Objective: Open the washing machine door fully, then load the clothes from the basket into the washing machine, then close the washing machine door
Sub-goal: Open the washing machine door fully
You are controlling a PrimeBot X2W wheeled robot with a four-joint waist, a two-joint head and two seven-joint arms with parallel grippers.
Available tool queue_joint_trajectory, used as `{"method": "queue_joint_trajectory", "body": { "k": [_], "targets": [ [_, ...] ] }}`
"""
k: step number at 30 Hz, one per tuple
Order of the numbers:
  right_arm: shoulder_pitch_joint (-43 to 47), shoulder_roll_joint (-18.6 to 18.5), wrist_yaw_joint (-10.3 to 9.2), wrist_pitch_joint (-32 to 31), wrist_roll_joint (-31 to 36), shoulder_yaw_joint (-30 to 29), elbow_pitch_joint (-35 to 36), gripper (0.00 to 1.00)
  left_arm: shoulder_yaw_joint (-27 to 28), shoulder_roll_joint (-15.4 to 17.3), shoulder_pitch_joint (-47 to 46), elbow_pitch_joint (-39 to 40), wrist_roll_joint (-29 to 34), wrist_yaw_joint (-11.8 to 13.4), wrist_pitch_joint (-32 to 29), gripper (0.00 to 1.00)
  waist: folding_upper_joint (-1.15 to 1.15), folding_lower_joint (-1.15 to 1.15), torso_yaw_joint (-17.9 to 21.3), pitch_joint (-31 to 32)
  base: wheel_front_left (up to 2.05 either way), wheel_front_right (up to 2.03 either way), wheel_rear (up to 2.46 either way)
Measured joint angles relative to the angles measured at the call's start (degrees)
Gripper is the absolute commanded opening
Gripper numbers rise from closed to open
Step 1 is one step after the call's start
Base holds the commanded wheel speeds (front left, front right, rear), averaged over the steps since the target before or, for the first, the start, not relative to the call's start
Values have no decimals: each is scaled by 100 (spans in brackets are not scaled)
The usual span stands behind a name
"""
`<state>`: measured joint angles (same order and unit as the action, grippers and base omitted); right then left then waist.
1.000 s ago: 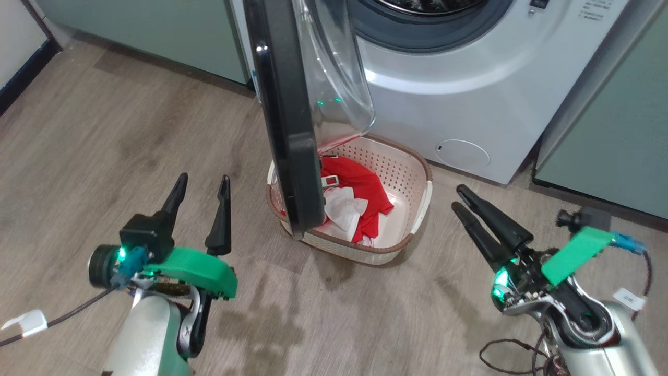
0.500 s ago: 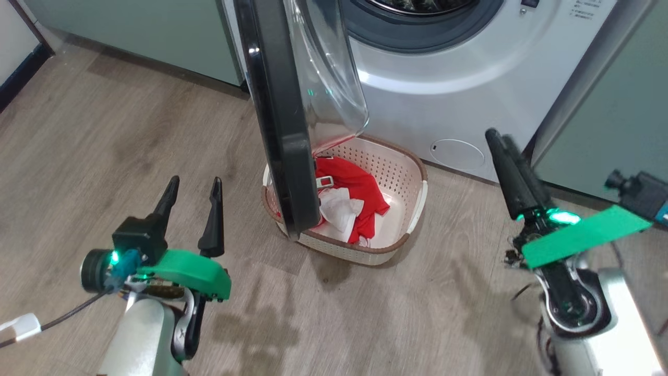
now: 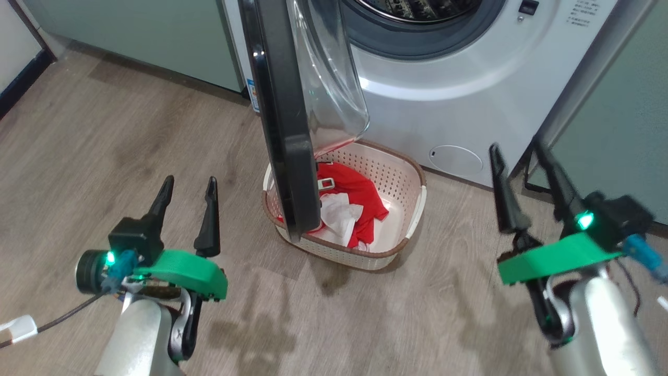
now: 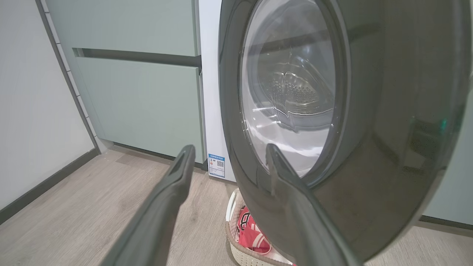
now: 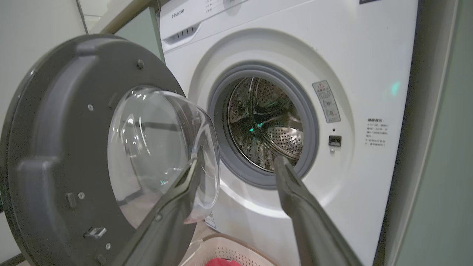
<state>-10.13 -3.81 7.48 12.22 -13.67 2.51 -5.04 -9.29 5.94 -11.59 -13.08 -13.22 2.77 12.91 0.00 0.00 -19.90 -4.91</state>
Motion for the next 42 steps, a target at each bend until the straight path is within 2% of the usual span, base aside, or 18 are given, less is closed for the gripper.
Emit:
{"method": "queue_joint_trajectory", "body": {
  "k": [7, 14, 39, 40, 41, 42],
  "targets": [
    [159, 36, 1, 151, 388, 5, -690, 100, -16, 25, 35, -1, -1, 44, 0, 100, 0, 0, 10, 121, 0, 0, 0],
    [146, 59, 1, 201, 335, 9, -1065, 100, -46, 104, 244, 45, -41, 94, -59, 100, 0, 0, 45, 218, 0, 0, 0],
    [-92, 60, 1, 224, 309, -27, -1262, 100, -194, 156, 258, 153, -92, 103, -132, 100, 0, 0, 33, 114, 0, 0, 0],
    [-93, 60, 1, 224, 309, -30, -1262, 100, -205, 158, 258, 153, -92, 103, -134, 85, 0, 0, 34, 110, 0, 0, 0],
    [-96, 60, 1, 224, 309, -30, -1262, 100, -212, 165, 258, 153, -92, 102, -134, 24, 0, 0, 36, 104, 0, 0, 0],
    [-99, 60, 1, 224, 309, -34, -1263, 100, -216, 171, 258, 153, -93, 102, -133, 0, 0, 0, 39, 98, 0, 0, 0]
  ]
}}
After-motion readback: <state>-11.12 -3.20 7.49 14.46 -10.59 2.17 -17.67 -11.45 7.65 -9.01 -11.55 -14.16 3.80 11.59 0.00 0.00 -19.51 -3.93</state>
